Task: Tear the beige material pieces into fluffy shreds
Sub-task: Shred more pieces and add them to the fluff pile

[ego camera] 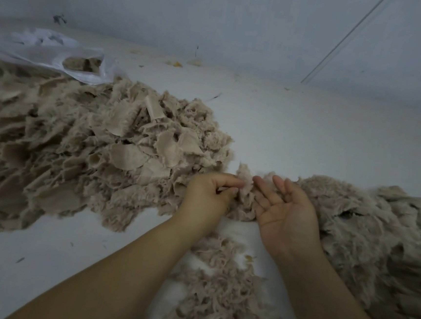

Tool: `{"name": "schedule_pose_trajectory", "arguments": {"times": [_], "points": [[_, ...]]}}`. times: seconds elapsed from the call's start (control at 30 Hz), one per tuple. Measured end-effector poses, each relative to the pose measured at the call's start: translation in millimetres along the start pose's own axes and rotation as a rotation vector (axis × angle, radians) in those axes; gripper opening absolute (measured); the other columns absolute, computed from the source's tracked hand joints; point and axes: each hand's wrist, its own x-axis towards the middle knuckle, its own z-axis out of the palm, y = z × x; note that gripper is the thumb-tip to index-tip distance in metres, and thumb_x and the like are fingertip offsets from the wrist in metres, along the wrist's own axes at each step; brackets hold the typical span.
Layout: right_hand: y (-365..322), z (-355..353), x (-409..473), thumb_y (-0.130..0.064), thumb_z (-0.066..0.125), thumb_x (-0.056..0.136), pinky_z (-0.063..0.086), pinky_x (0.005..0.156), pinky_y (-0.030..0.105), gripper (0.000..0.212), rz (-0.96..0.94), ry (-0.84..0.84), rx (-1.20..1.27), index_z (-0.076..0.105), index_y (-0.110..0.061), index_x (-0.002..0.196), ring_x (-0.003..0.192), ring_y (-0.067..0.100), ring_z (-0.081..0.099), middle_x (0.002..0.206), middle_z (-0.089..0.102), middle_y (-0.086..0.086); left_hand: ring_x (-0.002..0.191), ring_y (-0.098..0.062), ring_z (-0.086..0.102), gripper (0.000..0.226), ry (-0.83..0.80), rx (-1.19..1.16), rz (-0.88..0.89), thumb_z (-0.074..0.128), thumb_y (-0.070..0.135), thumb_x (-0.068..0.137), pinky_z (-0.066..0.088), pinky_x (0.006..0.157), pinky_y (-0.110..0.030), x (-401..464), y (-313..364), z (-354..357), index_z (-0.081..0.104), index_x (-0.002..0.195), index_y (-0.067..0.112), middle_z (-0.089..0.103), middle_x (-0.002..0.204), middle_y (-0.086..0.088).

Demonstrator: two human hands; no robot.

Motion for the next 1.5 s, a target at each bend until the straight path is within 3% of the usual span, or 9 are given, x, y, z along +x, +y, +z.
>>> {"name": "schedule_pose_trajectory", "arguments": {"times": [0.17,0.27,0.5,0.77,0.93,1.13,1.23,1.37,1.5], "points": [[2.8,-0.1,-0.8,-0.026,0.049,0.102,0.052,0.082,0.034,0.026,0.006,-0.003,-0.007,0.058,-0.011,0.121,0.109,0.03,0.066,0.126,0.064,0.023,0.078,-0.016,0.072,0.024,0.122,-0.24,-0.019,0.074,-0.002,0.081,0.059,0.074,-0.031,-2.2,4.7,-2.0,0.077,0.078,0.022,0.075,0.079,0.0],[2.9,-0.5,1.4,-0.026,0.048,0.103,0.052,0.084,0.034,0.027,0.008,0.002,-0.003,0.057,-0.009,0.122,0.11,0.029,0.066,0.126,0.064,0.022,0.063,-0.012,0.065,0.021,0.114,-0.408,-0.02,0.072,-0.008,0.08,0.054,0.063,-0.023,-3.0,6.5,-2.8,0.069,0.091,0.01,0.068,0.067,-0.001],[9.5,-0.4,5.1,-0.014,0.069,0.082,0.058,0.07,0.02,0.027,-0.116,-0.105,-0.199,0.072,-0.001,0.105,0.096,0.017,0.074,0.1,0.077,0.009,0.077,-0.031,0.066,0.04,0.005,-0.603,-0.149,0.055,-0.019,0.086,0.057,0.064,-0.034,-0.1,5.2,-5.5,0.058,0.12,0.003,0.065,0.092,-0.027],[15.4,-5.1,8.4,-0.03,0.079,0.07,0.05,0.097,0.043,0.061,-0.134,-0.192,-0.373,0.068,0.005,0.118,0.119,0.034,0.06,0.124,0.065,0.019,0.061,-0.025,0.066,0.01,-0.007,-0.423,-0.083,0.062,-0.006,0.09,0.052,0.049,-0.028,-5.0,10.5,-4.0,0.066,0.093,0.002,0.071,0.079,-0.016],[15.9,-9.3,11.2,-0.028,0.074,0.073,0.039,0.114,0.05,0.036,-0.15,-0.241,-0.458,0.077,-0.002,0.099,0.131,0.028,0.055,0.133,0.064,0.014,0.05,-0.014,0.052,0.015,0.134,-0.244,0.06,0.064,-0.004,0.088,0.044,0.047,-0.023,-3.5,9.0,-5.8,0.068,0.084,0.009,0.059,0.059,-0.002],[13.0,-9.5,11.6,-0.027,0.07,0.077,0.055,0.092,0.032,0.018,-0.15,-0.214,-0.323,0.077,-0.011,0.08,0.107,0.024,0.07,0.102,0.076,0.011,0.074,-0.023,0.07,0.022,0.188,-0.086,0.232,0.06,-0.004,0.09,0.058,0.067,-0.038,-7.7,6.4,-3.9,0.073,0.099,0.011,0.072,0.082,-0.005],[11.6,-7.7,10.3,-0.038,0.07,0.074,0.05,0.096,0.036,0.03,-0.15,-0.184,-0.335,0.072,-0.012,0.061,0.101,0.015,0.072,0.094,0.076,0.009,0.091,-0.007,0.07,0.031,0.206,0.02,0.348,0.06,-0.004,0.087,0.057,0.082,-0.027,-10.0,7.7,-3.4,0.072,0.098,0.022,0.071,0.096,0.011],[10.0,-6.3,5.7,-0.044,0.069,0.08,0.046,0.106,0.049,0.062,-0.105,-0.261,-0.336,0.067,0.013,0.107,0.112,0.027,0.066,0.107,0.067,0.025,0.096,-0.001,0.066,0.023,0.205,0.187,0.49,0.064,-0.003,0.084,0.052,0.087,-0.016,-12.1,5.8,-1.2,0.075,0.1,0.009,0.07,0.099,0.01],[9.2,-6.4,6.0,-0.023,0.067,0.084,0.05,0.086,0.042,0.036,-0.114,-0.27,-0.367,0.066,0.01,0.097,0.098,0.037,0.063,0.1,0.064,0.029,0.095,-0.004,0.064,0.019,0.159,0.281,0.519,0.065,-0.004,0.084,0.052,0.088,-0.015,-13.0,6.6,-0.2,0.075,0.099,0.003,0.071,0.098,0.0]]}}
